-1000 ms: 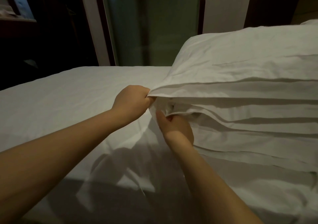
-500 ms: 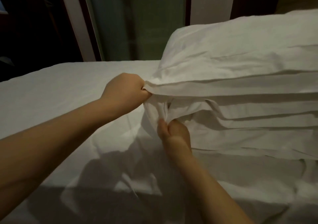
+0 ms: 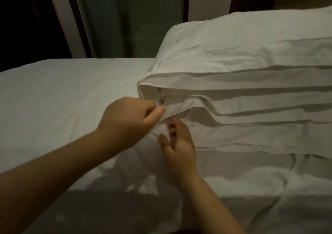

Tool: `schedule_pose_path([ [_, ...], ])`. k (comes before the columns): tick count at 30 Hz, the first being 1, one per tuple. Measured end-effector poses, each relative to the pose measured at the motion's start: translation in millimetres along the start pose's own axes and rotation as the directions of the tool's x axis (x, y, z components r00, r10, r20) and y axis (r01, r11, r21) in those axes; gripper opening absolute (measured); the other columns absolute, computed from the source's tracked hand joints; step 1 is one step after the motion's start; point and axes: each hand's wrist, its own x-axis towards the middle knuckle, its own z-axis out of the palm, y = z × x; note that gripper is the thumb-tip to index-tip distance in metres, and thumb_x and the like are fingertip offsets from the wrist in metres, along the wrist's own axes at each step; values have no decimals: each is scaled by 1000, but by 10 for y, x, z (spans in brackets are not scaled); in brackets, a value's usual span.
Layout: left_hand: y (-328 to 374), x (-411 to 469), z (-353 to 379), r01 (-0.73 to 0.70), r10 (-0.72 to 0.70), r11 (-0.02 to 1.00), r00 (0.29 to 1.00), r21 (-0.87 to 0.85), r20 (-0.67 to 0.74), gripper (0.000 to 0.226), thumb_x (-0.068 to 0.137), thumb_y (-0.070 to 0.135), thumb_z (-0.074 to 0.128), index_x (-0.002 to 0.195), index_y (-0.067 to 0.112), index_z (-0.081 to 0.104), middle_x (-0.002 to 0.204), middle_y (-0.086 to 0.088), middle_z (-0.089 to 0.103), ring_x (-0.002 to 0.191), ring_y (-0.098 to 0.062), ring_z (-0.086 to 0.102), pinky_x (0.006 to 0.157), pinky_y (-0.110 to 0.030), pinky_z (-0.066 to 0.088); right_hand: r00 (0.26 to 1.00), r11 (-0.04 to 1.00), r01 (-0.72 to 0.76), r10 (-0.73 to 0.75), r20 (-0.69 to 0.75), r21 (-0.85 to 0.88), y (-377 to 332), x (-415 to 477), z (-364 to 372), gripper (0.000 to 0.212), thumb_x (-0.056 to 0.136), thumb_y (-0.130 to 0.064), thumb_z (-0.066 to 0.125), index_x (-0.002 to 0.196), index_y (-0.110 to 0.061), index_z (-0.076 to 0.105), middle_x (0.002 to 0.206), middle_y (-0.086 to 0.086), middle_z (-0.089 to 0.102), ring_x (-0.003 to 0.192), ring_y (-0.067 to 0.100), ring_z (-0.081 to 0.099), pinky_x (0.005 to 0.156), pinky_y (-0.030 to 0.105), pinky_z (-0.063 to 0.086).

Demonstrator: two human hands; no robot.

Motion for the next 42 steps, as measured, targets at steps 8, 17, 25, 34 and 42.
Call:
schedule_pose_path([
  [8,-109,-287,838,26,-5,998,941,59,-338,52,86,42,46,129,13,43,122,-21,58,72,-33,67,51,-32,53,963,996,-62,77,-260,66,123,-112,-249,35,92,-14,50,123,-31,50,106,-10,55,92,0,54,78,22,49],
  [17,142,-220,796,-346,325,936,786,61,-526,22,91,20,51,95,6,69,69,-9,62,50,-25,55,47,-32,47,825,960,-234,280,-491,154,350,-80,-871,23,92,-13,53,111,-26,52,99,-2,59,86,14,58,75,26,49],
  [25,910,-110,1392,-540,531,842,828,1,-181,14,81,27,60,78,16,68,69,1,62,55,-18,57,43,-28,47,872,863,-404,263,-413,-303,577,-200,-1419,38,92,-18,47,129,-17,57,127,2,59,118,21,52,103,37,40],
  [34,1482,288,1737,-649,656,750,755,133,-13,45,51,7,85,94,9,73,97,-13,68,84,-31,66,70,-38,57,847,584,-510,211,-489,-632,982,-334,-2390,34,94,-16,47,126,-23,56,128,5,54,115,26,46,94,34,37],
  [42,1545,518,1917,-563,564,822,826,90,14,37,55,6,85,88,11,69,99,-16,67,82,-33,66,66,-40,54,939,285,-267,-138,-315,-921,1134,-100,-2824,21,69,-30,55,72,-17,70,75,4,65,71,33,59,61,36,42],
])
